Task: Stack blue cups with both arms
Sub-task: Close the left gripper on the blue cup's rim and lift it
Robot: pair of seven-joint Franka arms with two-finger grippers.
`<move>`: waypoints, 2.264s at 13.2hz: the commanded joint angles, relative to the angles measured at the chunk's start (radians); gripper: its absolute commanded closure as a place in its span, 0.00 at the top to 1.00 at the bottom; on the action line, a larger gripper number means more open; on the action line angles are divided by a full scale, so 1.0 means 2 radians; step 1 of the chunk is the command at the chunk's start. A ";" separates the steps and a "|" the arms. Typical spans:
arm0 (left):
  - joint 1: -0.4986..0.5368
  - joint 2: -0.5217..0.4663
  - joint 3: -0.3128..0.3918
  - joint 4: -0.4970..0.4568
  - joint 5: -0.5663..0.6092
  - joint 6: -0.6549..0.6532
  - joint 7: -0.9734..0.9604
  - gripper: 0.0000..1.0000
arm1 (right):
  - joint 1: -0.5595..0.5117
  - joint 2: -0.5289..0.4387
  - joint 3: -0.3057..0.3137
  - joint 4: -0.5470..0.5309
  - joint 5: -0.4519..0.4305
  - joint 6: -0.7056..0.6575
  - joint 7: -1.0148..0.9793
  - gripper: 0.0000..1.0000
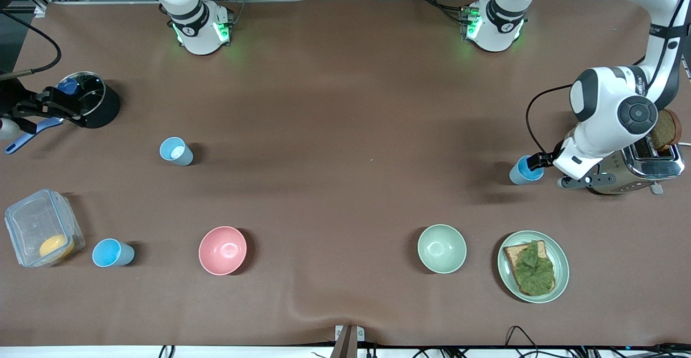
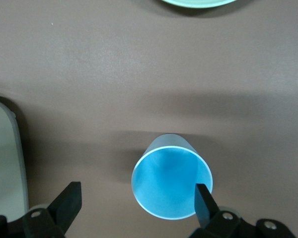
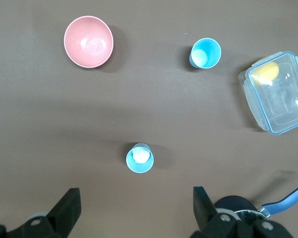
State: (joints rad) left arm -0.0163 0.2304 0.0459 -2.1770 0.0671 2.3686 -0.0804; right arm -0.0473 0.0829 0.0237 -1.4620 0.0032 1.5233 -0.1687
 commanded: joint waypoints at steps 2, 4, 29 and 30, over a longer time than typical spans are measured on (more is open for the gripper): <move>0.013 0.009 -0.005 -0.007 0.012 0.019 0.005 1.00 | -0.001 -0.008 0.000 -0.005 -0.002 0.000 0.002 1.00; 0.014 0.014 -0.005 -0.007 0.011 0.021 0.005 1.00 | -0.001 -0.008 0.000 -0.005 -0.002 0.000 0.002 1.00; 0.011 0.037 -0.006 -0.004 0.008 0.031 0.005 0.00 | -0.003 -0.008 0.000 -0.005 0.000 -0.005 0.002 1.00; 0.011 0.037 -0.007 -0.004 0.007 0.030 0.005 0.00 | -0.003 -0.008 0.000 -0.005 0.000 -0.005 0.002 1.00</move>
State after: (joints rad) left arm -0.0015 0.2999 0.0356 -2.1801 0.0671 2.4095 -0.0803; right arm -0.0478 0.0829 0.0192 -1.4621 0.0032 1.5198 -0.1687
